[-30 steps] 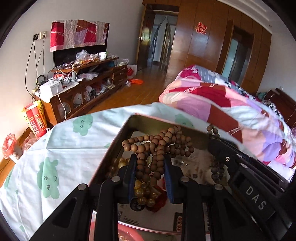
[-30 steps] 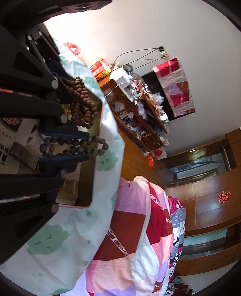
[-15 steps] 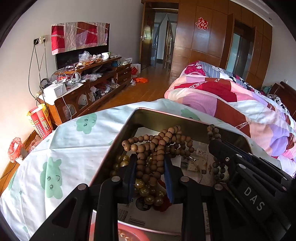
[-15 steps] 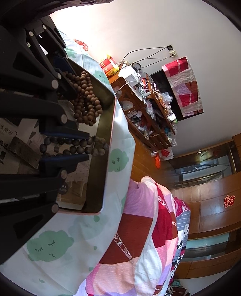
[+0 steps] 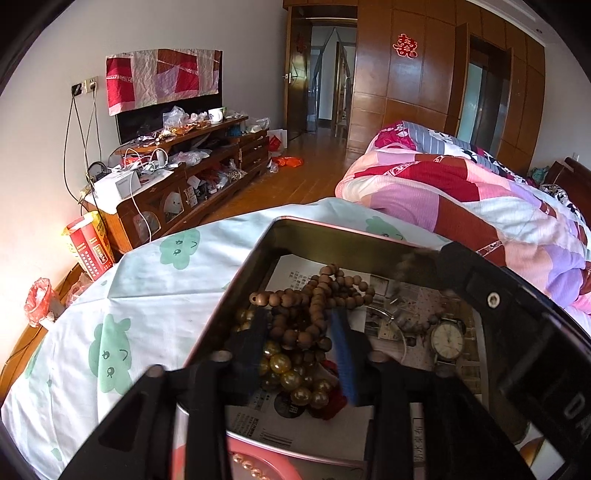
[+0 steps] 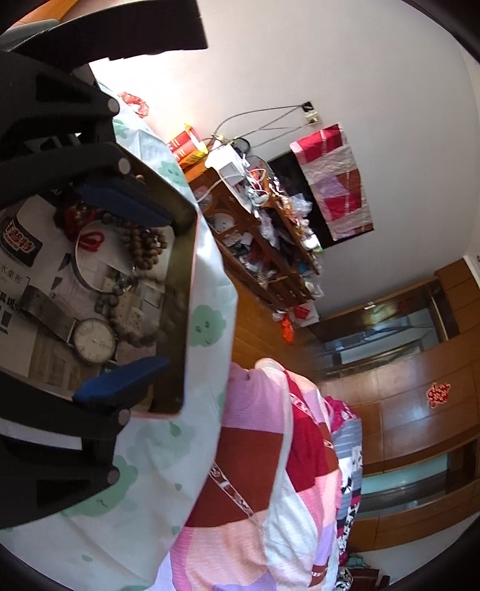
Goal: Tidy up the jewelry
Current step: 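Withdraw both open tools from the tin, then grasp the green jade bangle with the left tool while the right tool grasps the pink bangle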
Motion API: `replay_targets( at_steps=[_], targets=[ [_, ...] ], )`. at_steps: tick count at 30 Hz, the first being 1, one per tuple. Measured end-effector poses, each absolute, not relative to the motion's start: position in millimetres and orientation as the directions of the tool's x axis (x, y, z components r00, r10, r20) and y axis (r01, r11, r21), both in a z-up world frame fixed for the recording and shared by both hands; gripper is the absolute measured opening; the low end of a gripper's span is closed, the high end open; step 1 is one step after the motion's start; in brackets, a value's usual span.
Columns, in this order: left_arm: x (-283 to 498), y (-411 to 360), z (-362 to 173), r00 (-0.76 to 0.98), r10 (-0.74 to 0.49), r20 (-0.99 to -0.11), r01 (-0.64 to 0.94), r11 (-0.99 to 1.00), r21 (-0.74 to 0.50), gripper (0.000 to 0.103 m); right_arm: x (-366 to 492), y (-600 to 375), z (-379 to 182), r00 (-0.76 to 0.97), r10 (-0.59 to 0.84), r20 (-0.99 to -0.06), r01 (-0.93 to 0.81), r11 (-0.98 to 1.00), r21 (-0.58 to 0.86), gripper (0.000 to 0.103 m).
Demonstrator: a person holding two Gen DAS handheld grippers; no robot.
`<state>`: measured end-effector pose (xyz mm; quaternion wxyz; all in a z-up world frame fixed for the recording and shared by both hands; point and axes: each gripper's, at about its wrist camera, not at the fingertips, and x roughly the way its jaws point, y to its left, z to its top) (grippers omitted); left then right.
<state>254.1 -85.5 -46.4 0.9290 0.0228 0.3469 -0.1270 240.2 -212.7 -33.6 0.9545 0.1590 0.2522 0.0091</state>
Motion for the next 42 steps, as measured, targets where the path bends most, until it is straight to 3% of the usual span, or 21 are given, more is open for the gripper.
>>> replay_targets(
  at_steps=[2, 5, 11, 20, 27, 42],
  targets=[
    [250.4, -84.6, -42.6, 0.742, -0.224, -0.632, 0.249, 0.967, -0.051, 0.068, 239.1, -214.9, -32.5, 0.877, 0.079, -0.474, 0.079, 0.949, 0.304, 0.076],
    [244.9, -81.9, -36.5, 0.776, -0.216, -0.592, 0.233, 0.971, -0.05, 0.073, 237.3, -218.2, -30.5, 0.885, 0.057, -0.462, 0.1, 0.946, 0.309, 0.078],
    [245.9, -81.2, -37.0, 0.773, -0.201, -0.601, 0.214, 0.975, -0.05, 0.074, 230.3, -224.4, -27.1, 0.903, 0.004, -0.431, 0.141, 0.942, 0.304, 0.087],
    [215.7, -68.6, -22.9, 0.814, -0.159, -0.559, 0.183, 0.983, -0.012, 0.074, 211.9, -223.3, -17.8, 0.923, -0.028, -0.383, 0.152, 0.943, 0.297, 0.088],
    [195.4, -55.0, -23.2, 0.812, -0.123, -0.57, 0.155, 0.988, 0.009, 0.074, 185.7, -211.0, -14.6, 0.931, -0.051, -0.362, 0.153, 0.954, 0.258, 0.094],
    [156.5, -35.3, -33.7, 0.809, -0.058, -0.584, 0.095, 0.995, 0.033, 0.074, 145.1, -195.4, -19.1, 0.927, -0.036, -0.373, 0.136, 0.96, 0.246, 0.095]
  ],
)
